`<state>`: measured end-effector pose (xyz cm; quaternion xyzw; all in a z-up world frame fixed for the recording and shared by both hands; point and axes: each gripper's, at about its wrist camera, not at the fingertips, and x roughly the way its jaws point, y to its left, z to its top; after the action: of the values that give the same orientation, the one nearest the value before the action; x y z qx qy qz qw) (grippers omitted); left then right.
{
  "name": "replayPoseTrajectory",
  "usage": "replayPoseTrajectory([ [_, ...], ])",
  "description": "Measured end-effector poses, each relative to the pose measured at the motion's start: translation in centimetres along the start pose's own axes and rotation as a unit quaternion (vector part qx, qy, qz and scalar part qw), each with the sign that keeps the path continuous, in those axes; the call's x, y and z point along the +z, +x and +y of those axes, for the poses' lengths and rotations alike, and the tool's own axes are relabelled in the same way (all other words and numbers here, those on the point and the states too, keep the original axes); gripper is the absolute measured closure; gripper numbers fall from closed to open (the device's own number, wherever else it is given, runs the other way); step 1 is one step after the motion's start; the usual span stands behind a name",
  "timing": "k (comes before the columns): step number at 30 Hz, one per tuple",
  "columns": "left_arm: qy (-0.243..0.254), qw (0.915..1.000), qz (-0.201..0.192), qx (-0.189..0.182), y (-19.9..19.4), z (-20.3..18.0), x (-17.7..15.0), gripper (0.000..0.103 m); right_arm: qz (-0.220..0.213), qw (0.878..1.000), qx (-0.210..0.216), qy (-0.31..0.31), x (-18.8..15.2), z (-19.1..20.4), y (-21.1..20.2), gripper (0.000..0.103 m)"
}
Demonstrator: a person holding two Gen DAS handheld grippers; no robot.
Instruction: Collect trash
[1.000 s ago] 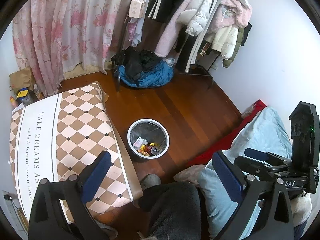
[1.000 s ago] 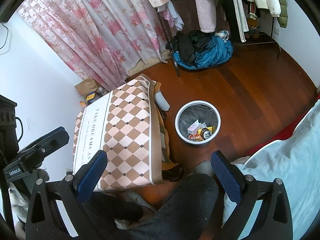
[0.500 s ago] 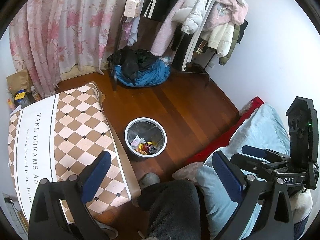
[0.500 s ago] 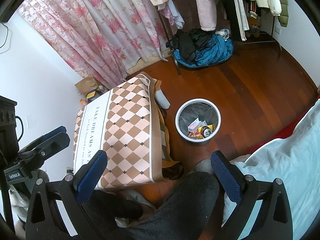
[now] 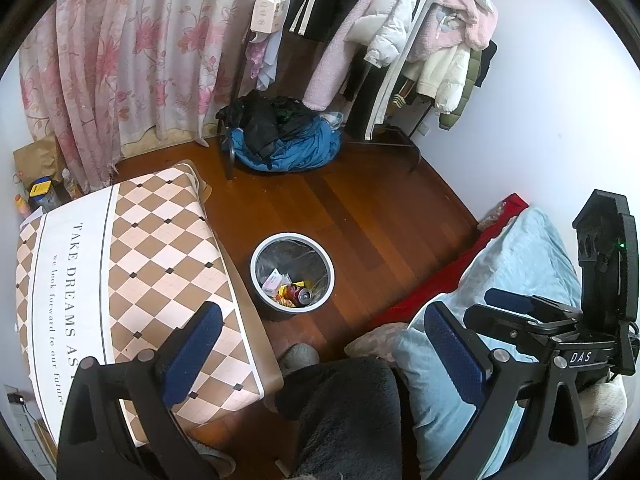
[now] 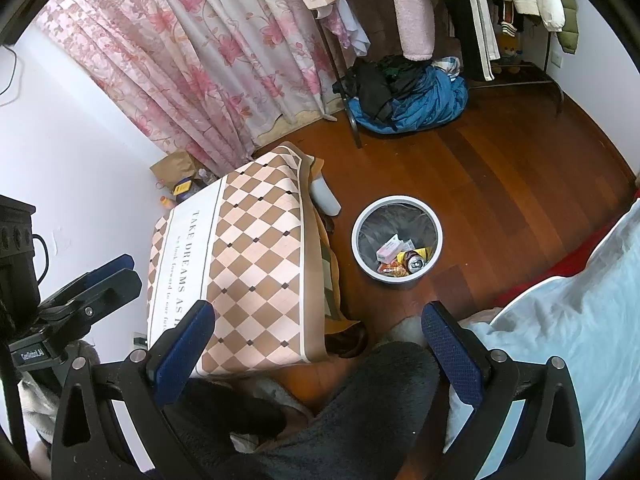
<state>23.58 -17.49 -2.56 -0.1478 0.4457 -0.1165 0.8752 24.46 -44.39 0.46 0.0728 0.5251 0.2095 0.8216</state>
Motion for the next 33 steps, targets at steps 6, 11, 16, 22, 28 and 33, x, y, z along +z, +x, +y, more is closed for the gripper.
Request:
replayPoseTrajectory([
  [6,0.0,1.0,0.0,0.001,-0.01,0.04,0.02,0.0,-0.001,1.0,-0.001,0.002,-0.06,0.29,0.06,0.0],
  [11,0.0,1.0,0.001,0.0,-0.01,0.07,0.04,0.0,0.0,1.0,-0.002,0.001,-0.15,0.32,0.08,0.0],
  [16,-0.004,1.0,-0.001,0.003,-0.03,0.05,-0.18,0.0,0.0,1.0,-0.001,0.002,-0.22,0.47,0.08,0.0],
  [22,-0.004,1.0,0.0,0.004,0.01,0.06,-0.27,0.0,0.0,1.0,-0.002,0.003,-0.34,0.82,0.09,0.0],
  [28,-0.005,1.0,-0.001,0.004,0.02,0.02,-0.21,0.0,0.001,1.0,-0.002,0.002,-0.43,0.73,0.03,0.0],
  [33,-0.005,1.0,0.001,0.004,0.01,0.03,-0.28,0.0,0.001,1.0,-0.002,0.002,-0.16,0.86,0.04,0.0],
])
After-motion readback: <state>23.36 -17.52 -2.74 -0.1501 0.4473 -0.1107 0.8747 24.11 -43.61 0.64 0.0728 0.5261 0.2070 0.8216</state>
